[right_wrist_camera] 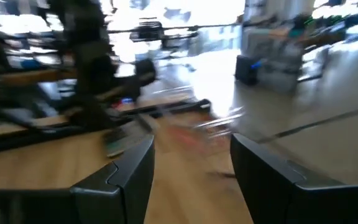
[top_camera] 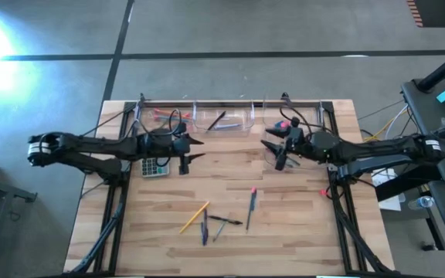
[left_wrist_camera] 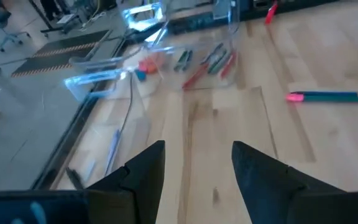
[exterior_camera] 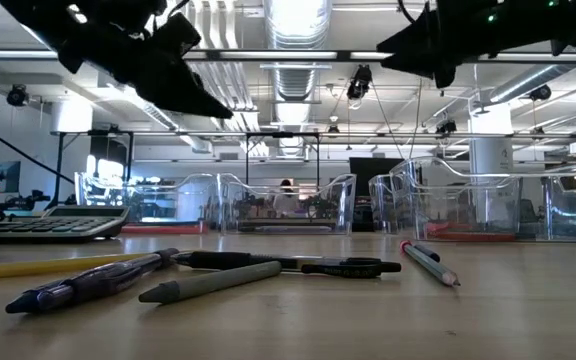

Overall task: Sort crayons/erasers/pens/pencils in bins
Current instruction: Put the yellow pencil into the top left transparent bin

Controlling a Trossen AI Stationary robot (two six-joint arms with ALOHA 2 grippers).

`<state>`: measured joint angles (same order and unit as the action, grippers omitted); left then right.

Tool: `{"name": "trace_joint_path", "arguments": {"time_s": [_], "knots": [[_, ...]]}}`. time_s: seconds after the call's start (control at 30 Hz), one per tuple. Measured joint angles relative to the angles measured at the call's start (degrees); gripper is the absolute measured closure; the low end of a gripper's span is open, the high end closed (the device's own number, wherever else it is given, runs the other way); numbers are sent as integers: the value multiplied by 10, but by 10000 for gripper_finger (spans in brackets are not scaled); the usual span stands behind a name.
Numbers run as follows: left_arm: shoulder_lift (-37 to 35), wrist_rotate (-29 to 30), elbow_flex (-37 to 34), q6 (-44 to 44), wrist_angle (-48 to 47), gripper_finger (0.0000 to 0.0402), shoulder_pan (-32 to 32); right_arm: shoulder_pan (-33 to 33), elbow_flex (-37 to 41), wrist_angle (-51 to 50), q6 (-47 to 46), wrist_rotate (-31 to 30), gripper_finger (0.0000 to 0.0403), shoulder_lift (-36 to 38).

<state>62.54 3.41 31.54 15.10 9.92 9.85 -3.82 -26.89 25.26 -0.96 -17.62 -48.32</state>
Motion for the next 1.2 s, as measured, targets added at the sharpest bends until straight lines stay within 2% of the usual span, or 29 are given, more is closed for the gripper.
{"name": "trace_joint_path", "arguments": {"time_s": [0.03,0.13,0.2,0.3,0.43,0.53,0.63,0.7,0.77,0.93,1.03,1.2], "knots": [[4,8,6,4,-8,229,-1,2,0,-10,-16,19,202,10],[34,83,24,-9,-50,229,-5,2,0,-74,-91,81,202,42],[57,92,39,-30,-69,229,-12,7,0,-129,-132,99,202,60],[96,88,71,-73,-81,229,-38,25,8,-187,-172,87,202,71],[149,87,124,-118,-175,229,-88,57,37,-198,-208,32,202,60],[177,86,174,-168,-263,229,-122,87,59,-174,-237,-23,202,44],[192,57,216,-252,-371,229,-150,117,85,-81,-275,-86,202,21],[195,30,237,-323,-430,229,-168,137,97,-23,-271,-94,202,0],[194,27,242,-406,-465,229,-187,151,101,14,-258,-93,202,-17],[204,-1,225,-541,-458,229,-237,170,74,39,-239,-95,202,-43],[235,-18,225,-586,-464,229,-274,183,58,37,-220,-95,202,-60],[294,-35,268,-644,-468,229,-325,204,32,42,-209,-96,202,-91]]}}
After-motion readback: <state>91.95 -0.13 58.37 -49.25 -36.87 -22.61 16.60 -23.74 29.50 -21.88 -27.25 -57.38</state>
